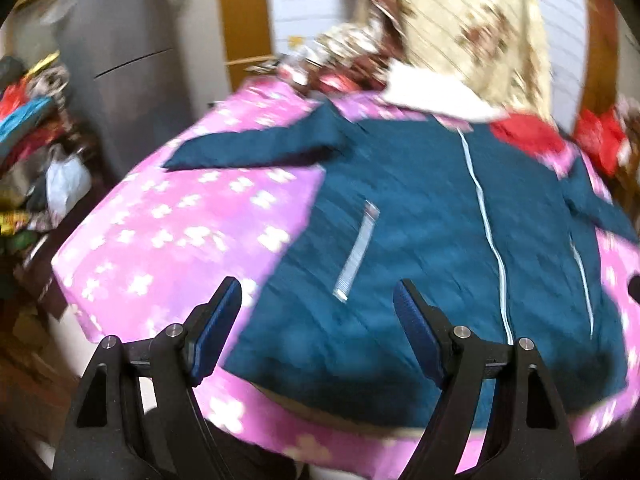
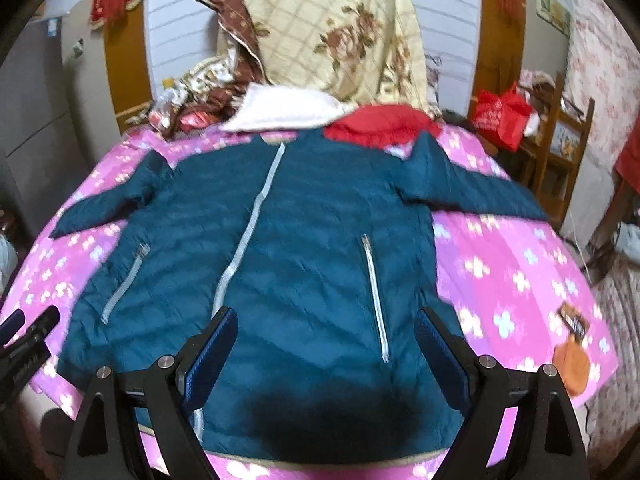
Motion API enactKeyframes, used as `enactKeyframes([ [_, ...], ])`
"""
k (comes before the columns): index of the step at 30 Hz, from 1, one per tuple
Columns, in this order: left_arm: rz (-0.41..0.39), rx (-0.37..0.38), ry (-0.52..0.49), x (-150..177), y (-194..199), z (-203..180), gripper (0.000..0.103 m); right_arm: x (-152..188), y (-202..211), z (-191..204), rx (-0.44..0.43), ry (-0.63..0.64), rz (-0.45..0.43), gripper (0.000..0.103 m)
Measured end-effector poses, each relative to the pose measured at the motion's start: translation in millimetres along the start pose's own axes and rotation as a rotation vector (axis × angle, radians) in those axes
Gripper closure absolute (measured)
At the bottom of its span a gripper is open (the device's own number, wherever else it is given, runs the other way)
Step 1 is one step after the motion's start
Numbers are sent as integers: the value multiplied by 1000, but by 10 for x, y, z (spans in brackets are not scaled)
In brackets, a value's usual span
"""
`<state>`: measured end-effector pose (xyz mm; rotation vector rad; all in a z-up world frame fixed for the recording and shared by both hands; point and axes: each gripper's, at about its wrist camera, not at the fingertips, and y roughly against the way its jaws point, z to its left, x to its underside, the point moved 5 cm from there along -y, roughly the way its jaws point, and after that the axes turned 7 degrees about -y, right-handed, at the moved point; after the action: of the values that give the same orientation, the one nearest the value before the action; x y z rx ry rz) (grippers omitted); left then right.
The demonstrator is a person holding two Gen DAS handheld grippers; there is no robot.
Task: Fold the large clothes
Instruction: 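Move the left tool out to the jacket sleeve nearest it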
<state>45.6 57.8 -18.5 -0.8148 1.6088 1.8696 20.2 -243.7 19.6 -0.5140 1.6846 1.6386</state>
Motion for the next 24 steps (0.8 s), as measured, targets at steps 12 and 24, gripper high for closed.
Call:
enactKeyframes([
  [12, 36, -126, 116, -179, -213, 1193, 24, -474, 175, 603, -97, 74, -32, 15],
  [24, 54, -198, 168, -376, -777, 1877, 31, -193, -352, 631, -49, 65, 75, 15],
])
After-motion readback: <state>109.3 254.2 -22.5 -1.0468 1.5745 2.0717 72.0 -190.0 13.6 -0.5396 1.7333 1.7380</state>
